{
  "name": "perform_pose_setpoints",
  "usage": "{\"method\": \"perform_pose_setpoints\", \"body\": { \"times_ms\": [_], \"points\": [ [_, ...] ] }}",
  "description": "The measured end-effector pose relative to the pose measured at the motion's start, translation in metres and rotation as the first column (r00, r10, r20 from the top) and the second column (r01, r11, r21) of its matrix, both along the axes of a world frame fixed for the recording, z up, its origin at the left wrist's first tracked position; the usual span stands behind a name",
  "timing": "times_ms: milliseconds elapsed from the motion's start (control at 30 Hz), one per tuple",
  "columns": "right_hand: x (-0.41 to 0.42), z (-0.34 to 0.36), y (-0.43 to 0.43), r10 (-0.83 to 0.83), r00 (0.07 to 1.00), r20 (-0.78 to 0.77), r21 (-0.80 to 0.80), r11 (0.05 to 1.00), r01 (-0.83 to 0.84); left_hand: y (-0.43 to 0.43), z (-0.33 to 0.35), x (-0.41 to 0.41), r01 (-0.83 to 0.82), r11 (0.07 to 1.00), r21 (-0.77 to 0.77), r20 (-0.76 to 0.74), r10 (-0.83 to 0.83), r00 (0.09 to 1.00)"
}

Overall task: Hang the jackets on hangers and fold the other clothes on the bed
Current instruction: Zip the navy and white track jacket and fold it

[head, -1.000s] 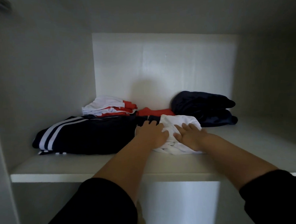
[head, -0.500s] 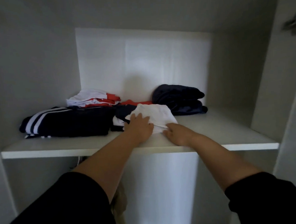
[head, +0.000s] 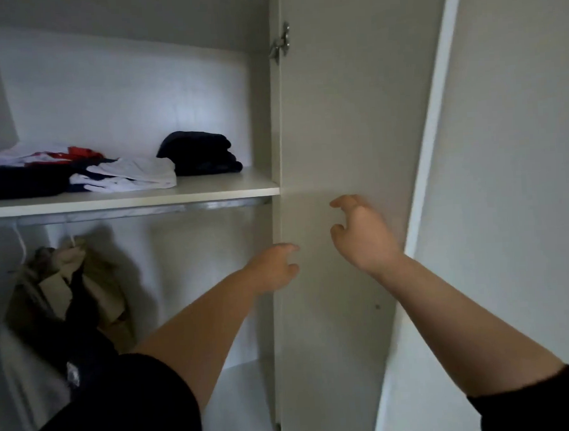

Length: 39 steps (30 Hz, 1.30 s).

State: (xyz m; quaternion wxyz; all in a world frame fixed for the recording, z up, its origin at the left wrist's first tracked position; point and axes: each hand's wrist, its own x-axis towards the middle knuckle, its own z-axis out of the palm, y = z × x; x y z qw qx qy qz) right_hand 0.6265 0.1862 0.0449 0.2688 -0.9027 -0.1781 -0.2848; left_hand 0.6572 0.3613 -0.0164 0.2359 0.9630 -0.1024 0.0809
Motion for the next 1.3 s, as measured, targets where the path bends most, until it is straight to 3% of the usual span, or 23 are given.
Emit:
{"method": "perform_pose_setpoints", "body": {
  "times_ms": [100, 233, 300, 367, 467, 567, 767, 833, 900, 1033, 1100, 1300],
  "points": [
    [-0.037, -0.007, -0.036, 0.053, 0.991, 0.119, -0.018, 0.999, -0.051, -0.065, -0.012, -0.030, 0.094, 0.995, -0.029, -0.102, -0.096, 0.990],
    [-0.061, -0.014, -0.071, 0.053, 0.949, 0.312, 0.142, 0.985, -0.102, -0.112, -0.030, -0.061, 0.118, 0.979, -0.168, -0.246, -0.158, 0.956],
    [-0.063, -0.019, -0.082, 0.066, 0.971, 0.230, 0.299, 0.945, -0.135, -0.125, -0.041, -0.071, 0.077, 0.980, -0.182, -0.293, -0.129, 0.947],
    [-0.065, -0.020, -0.088, 0.228, 0.973, -0.027, 0.528, 0.830, -0.180, -0.136, -0.053, -0.078, 0.038, 0.978, -0.203, -0.305, -0.100, 0.947],
    [-0.063, -0.020, -0.096, 0.453, 0.858, -0.243, 0.731, 0.666, -0.145, -0.149, -0.069, -0.087, -0.018, 0.942, -0.335, -0.282, -0.082, 0.956],
    [-0.062, -0.024, -0.100, 0.509, 0.827, -0.238, 0.826, 0.554, -0.103, -0.154, -0.079, -0.094, -0.101, 0.931, -0.350, -0.228, 0.020, 0.974],
    [-0.078, -0.041, -0.066, 0.616, 0.769, -0.171, 0.867, 0.465, -0.179, -0.127, -0.090, -0.108, -0.282, 0.921, -0.267, -0.021, 0.287, 0.958],
    [-0.084, -0.047, -0.047, 0.659, 0.735, -0.157, 0.856, 0.462, -0.231, -0.104, -0.094, -0.121, -0.302, 0.910, -0.286, 0.057, 0.331, 0.942],
    [-0.088, -0.055, -0.024, 0.660, 0.737, -0.147, 0.780, 0.535, -0.324, -0.075, -0.097, -0.134, -0.348, 0.899, -0.267, 0.116, 0.388, 0.914],
    [-0.081, -0.086, 0.029, 0.563, 0.772, -0.295, 0.306, 0.821, -0.482, -0.011, -0.094, -0.152, -0.485, 0.843, -0.235, 0.103, 0.518, 0.849],
    [-0.073, -0.099, 0.057, 0.543, 0.761, -0.356, 0.163, 0.838, -0.521, 0.016, -0.090, -0.155, -0.521, 0.813, -0.258, 0.080, 0.556, 0.828],
    [-0.061, -0.101, 0.132, 0.538, 0.708, -0.457, 0.053, 0.811, -0.582, 0.094, -0.098, -0.174, -0.637, 0.692, -0.341, -0.066, 0.658, 0.750]
  ]
}}
